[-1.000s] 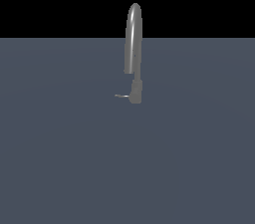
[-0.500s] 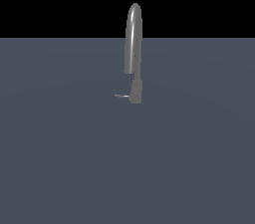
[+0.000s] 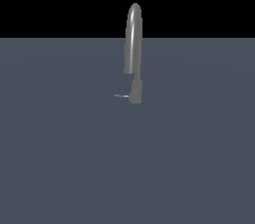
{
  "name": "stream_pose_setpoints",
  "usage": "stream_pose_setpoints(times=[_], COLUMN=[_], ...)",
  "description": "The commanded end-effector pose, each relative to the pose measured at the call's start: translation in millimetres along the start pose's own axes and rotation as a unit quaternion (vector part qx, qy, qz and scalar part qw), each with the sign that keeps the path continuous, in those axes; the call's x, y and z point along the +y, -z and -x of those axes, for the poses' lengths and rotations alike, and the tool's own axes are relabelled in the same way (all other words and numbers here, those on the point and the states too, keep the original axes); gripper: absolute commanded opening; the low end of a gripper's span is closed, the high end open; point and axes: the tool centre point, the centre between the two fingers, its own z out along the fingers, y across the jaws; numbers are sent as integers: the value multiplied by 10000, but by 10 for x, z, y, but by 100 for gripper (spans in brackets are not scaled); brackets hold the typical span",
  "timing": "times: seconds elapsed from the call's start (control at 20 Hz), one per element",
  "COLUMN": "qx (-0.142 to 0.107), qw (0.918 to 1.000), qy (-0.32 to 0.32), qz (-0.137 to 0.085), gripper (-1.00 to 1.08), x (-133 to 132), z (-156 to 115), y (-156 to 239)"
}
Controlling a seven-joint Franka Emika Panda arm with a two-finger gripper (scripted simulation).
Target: Turn on the faucet by rotating a designated handle.
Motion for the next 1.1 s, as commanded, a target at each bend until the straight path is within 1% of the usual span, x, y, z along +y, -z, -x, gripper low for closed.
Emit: stream_pose_setpoints(times=[0.0,0.2,0.45,0.7,1.05], qx=[-32,-81,-133,-176,-223], qw=[9985,9909,9746,9536,9197], qy=[400,986,1635,2200,2870], qz=[367,915,1522,2047,2671], gripper=[-100,-100,-100,-100,-100], x=[-69,-171,-286,-384,-495], z=[-125,-298,-476,-619,-777], y=[-109,-287,-504,-710,-979])
